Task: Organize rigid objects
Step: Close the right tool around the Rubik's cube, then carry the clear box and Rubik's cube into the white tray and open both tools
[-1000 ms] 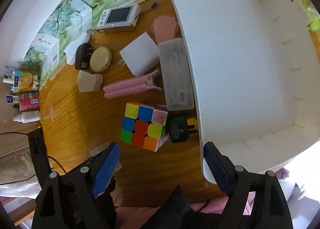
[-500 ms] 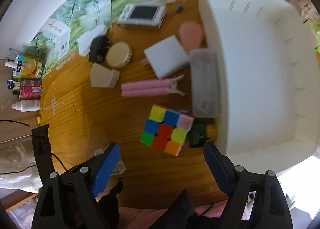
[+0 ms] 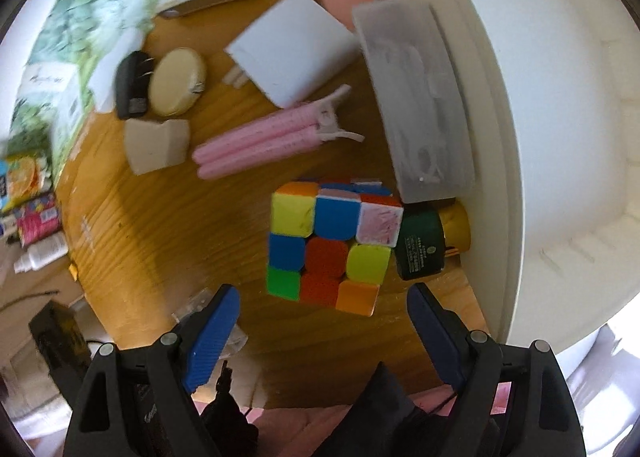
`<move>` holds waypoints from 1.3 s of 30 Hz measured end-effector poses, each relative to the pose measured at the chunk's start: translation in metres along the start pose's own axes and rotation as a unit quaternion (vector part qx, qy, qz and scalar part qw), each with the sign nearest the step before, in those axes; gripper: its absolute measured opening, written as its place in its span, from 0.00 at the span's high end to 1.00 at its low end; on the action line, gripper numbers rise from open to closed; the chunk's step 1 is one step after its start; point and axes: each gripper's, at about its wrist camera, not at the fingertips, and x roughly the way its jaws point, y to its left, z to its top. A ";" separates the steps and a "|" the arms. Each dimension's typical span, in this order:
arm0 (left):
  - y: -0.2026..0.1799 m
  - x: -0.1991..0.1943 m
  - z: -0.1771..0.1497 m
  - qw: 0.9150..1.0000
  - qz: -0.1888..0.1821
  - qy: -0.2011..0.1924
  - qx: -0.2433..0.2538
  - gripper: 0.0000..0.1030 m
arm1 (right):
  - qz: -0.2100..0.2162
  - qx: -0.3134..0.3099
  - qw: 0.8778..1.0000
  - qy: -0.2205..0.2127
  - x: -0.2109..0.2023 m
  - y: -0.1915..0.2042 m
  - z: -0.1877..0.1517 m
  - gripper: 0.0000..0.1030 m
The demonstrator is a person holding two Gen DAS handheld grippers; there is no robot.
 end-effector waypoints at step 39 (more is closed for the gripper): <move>-0.087 -0.131 -0.048 0.948 0.047 -0.290 0.120 0.48 | 0.083 -0.152 0.966 -0.191 -0.074 0.008 -0.051 0.45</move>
